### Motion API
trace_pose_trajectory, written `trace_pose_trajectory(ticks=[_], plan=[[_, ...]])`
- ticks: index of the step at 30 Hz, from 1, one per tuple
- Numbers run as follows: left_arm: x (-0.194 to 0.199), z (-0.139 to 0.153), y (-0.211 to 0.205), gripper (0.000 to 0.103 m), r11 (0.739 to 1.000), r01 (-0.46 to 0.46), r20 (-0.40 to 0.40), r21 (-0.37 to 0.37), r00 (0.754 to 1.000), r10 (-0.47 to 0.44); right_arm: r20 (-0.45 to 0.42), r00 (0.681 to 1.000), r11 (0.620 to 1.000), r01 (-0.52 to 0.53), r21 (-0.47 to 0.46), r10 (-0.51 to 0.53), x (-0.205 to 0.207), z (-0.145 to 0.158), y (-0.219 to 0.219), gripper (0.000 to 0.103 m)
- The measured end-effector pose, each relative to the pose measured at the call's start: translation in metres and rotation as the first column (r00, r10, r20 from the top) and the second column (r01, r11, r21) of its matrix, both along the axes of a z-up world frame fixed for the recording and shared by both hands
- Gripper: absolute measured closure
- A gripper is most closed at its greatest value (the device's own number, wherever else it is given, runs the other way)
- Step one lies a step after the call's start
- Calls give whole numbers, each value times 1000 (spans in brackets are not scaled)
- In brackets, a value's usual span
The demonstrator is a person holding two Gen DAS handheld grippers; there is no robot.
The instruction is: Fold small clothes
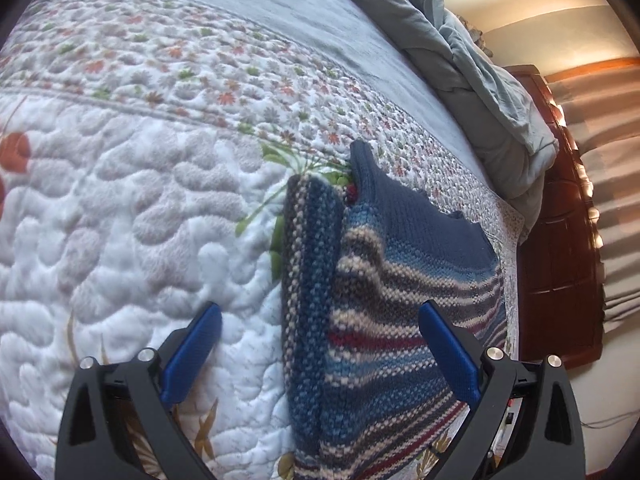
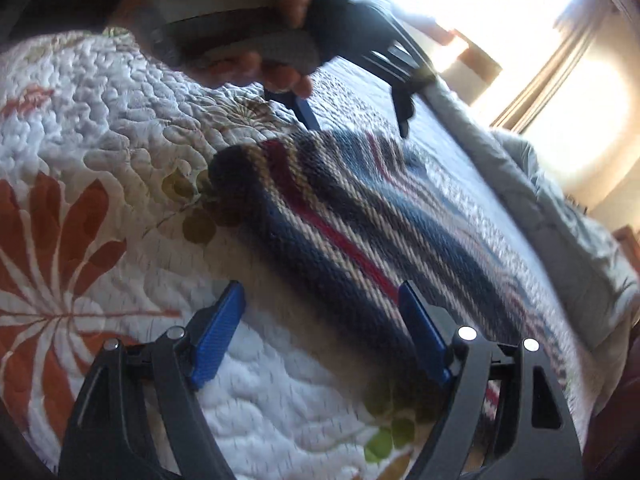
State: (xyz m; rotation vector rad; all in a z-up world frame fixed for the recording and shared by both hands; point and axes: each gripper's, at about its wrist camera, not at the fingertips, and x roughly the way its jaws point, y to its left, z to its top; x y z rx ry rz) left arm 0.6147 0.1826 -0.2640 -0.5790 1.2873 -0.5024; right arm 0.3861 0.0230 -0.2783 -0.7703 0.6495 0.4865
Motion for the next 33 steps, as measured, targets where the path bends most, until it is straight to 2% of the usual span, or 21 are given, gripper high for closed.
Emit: trace_pose_trajectory(ticks=[2, 7, 14, 19, 22, 25, 27, 29, 31, 32, 33], plan=[[5, -2, -2, 4, 1000, 5, -5, -22, 1000, -5, 57, 998, 999, -14, -37, 16, -1, -5, 10, 24], [18, -9, -20, 4, 997, 41, -14, -60, 999, -42, 129, 992, 997, -8, -74, 18, 5, -12, 25, 21], [33, -16, -35, 4, 997, 69, -37, -24, 997, -70, 143, 990, 998, 26, -59, -18, 28, -15, 38, 20], [37, -11, -43, 5, 996, 84, -21, -13, 996, -84, 143, 989, 998, 39, -46, -32, 36, -16, 45, 20], [39, -9, -50, 17, 996, 89, -6, 4, 996, -89, 141, 989, 998, 44, -34, -39, 41, -15, 47, 20], [43, -10, -51, 42, 997, 72, -3, 32, 997, -72, 137, 990, 999, 47, -28, -42, 53, -13, 47, 21], [43, -11, -49, 49, 997, 67, -7, 47, 998, -66, 132, 990, 999, 44, -18, -41, 56, -13, 45, 23], [43, -11, -47, 54, 997, 63, -8, 50, 998, -62, 125, 992, 999, 33, -16, -31, 58, -13, 45, 31], [43, -10, -44, 59, 997, 57, -5, 59, 998, -57, 122, 992, 999, 27, -22, -24, 57, -14, 44, 52], [43, -9, -45, 63, 996, 55, -1, 67, 998, -55, 120, 992, 999, 28, -24, -25, 57, -14, 44, 56], [42, -6, -46, 66, 995, 55, 2, 78, 998, -55, 114, 993, 999, 28, -22, -25, 54, -15, 46, 65]])
